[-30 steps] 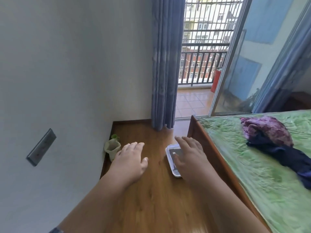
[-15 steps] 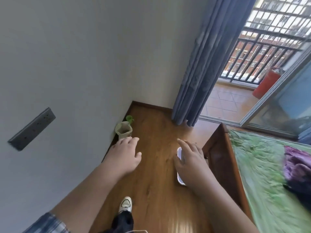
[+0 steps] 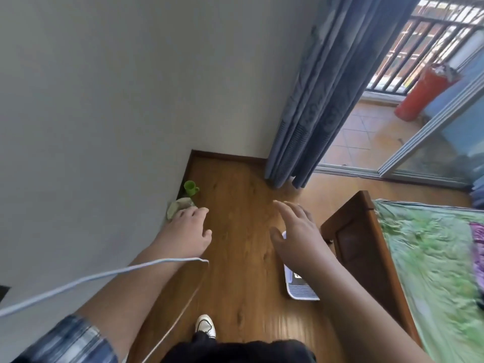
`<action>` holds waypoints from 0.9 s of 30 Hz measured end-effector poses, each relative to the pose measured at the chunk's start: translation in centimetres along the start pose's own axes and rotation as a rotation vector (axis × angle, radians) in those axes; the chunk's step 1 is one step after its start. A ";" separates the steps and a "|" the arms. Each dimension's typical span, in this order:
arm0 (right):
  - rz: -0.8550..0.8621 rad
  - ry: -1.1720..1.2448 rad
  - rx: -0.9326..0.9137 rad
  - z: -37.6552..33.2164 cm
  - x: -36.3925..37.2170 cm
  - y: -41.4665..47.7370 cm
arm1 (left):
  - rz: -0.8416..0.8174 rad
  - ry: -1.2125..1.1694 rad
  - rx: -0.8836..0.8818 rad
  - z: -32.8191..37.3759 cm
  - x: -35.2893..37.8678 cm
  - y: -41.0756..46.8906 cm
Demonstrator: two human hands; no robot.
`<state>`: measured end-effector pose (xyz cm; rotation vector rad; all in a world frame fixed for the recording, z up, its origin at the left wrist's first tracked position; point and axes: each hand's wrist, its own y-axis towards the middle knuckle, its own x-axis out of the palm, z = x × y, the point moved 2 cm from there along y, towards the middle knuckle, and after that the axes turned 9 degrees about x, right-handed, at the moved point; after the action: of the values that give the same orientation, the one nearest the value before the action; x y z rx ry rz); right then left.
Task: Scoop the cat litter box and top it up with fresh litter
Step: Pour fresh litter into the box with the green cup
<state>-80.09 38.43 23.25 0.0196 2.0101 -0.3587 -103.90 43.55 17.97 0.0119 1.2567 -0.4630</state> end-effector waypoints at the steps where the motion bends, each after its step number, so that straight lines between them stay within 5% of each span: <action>1: -0.009 0.005 0.016 -0.1 0.0 1.3 | -0.006 -0.014 -0.002 -0.3 -0.3 1.5; 9: -0.140 -0.022 0.049 1.5 -0.3 14.3 | -0.025 -0.083 -0.080 -3.1 -1.0 13.0; 18: -0.392 -0.156 -0.283 -0.4 -0.8 34.3 | 0.009 -0.170 -0.378 -4.1 -1.9 24.3; 27: -0.594 -0.167 -0.369 -6.4 4.8 45.7 | 0.025 -0.287 -0.697 -8.4 -1.7 27.5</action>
<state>-80.03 83.07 10.56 -0.8240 1.8552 -0.3393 -102.52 71.23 10.25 -0.6073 1.0763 0.0162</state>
